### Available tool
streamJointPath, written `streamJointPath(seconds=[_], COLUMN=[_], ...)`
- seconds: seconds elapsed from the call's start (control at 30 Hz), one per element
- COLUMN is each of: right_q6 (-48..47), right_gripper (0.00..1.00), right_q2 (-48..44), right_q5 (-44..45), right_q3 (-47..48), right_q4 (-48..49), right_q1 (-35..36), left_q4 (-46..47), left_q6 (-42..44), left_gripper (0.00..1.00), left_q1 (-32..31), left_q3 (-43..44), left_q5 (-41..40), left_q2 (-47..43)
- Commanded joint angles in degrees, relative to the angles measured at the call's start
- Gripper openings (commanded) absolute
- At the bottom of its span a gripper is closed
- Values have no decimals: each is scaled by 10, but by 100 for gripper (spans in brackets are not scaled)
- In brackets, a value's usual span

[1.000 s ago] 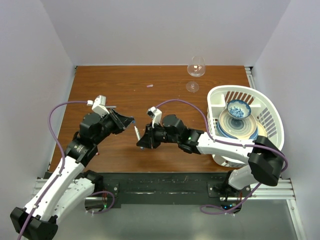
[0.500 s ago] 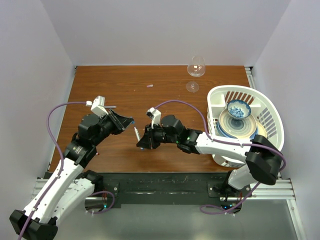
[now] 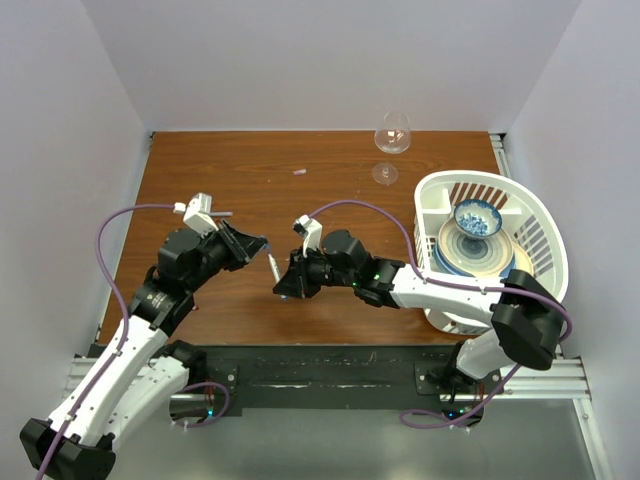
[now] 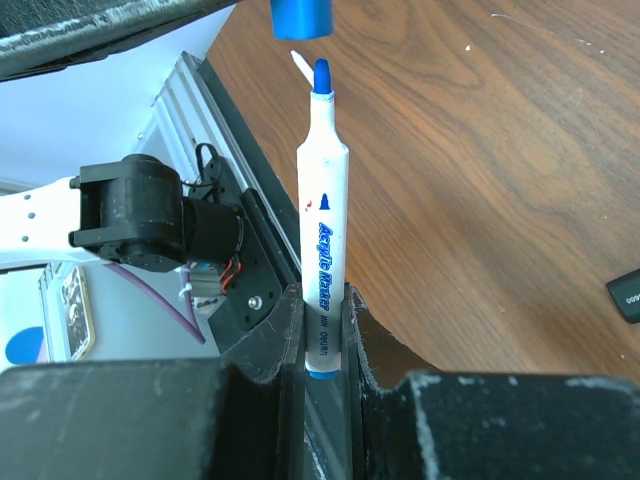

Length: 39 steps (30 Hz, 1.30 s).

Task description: Insert the pens into the pen caps

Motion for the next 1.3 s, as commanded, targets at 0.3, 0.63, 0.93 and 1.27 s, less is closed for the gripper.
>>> streamJointPath(seconds=[0.3,0.63,0.93,1.27], right_q6=[-7,-59,-136,-174], right_gripper=[0,0,0,0], right_q2=[-2,16,51,73], right_q5=[17,94,190,155], right_q3=[38,126,225,226], right_q4=[-2,-105,-204,-175], right_q1=[3,3,3,8], left_q4=[27,1,-49,-56], left_q6=[17,26,39,31], left_gripper=[0,0,0,2], left_q1=[-2,-2,-2,-2], left_q3=[-19,-16,3,36], left_q5=[26,24,-12,20], left_q2=[-2,0,16,56])
